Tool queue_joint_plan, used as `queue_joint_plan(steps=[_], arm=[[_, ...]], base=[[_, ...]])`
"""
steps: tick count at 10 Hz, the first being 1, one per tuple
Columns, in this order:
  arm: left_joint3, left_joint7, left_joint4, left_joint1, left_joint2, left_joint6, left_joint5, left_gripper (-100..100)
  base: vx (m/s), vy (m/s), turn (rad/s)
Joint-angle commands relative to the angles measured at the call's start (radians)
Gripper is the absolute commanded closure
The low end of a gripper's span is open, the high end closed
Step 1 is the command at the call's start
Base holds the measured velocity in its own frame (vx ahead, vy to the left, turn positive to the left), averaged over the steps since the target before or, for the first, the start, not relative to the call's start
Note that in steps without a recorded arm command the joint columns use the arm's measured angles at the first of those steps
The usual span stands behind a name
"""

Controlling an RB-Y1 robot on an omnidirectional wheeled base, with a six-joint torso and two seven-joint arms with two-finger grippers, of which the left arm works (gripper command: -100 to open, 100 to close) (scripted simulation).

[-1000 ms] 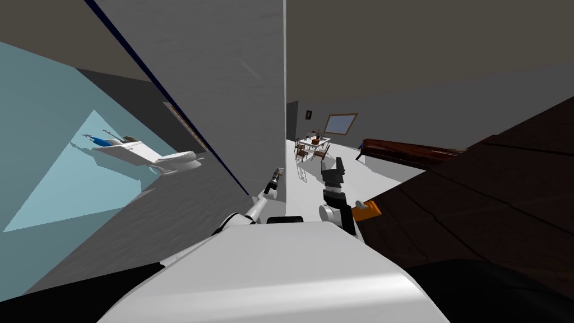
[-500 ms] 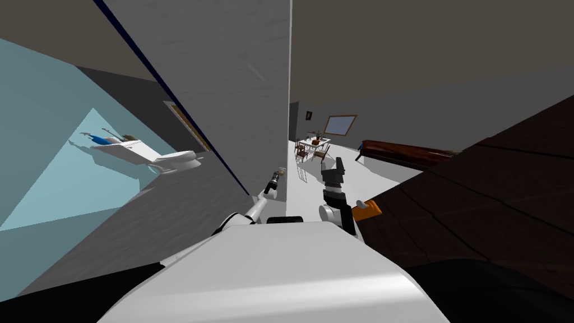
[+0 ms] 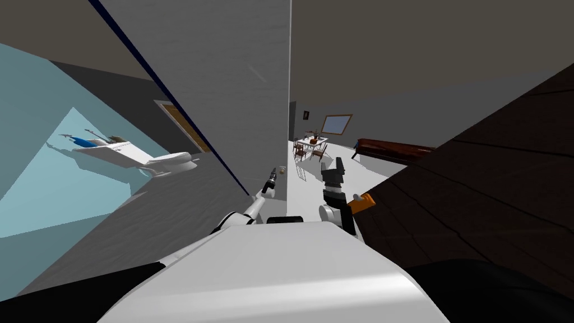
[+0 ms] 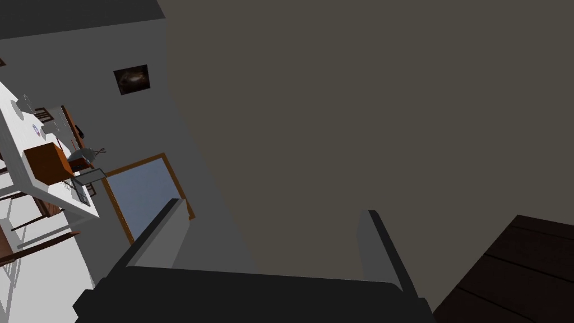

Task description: Push the door open

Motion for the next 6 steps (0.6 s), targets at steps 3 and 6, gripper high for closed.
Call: queue_joint_plan(steps=[3, 6], arm=[[0.065, -0.013, 0.029, -0.025, 0.016, -0.008, -0.007, -100], [0.118, -0.023, 0.058, -0.045, 0.016, -0.019, -0.013, -100]], base=[[-0.119, 0.097, -0.127], [-0.120, 0.055, -0.117]])
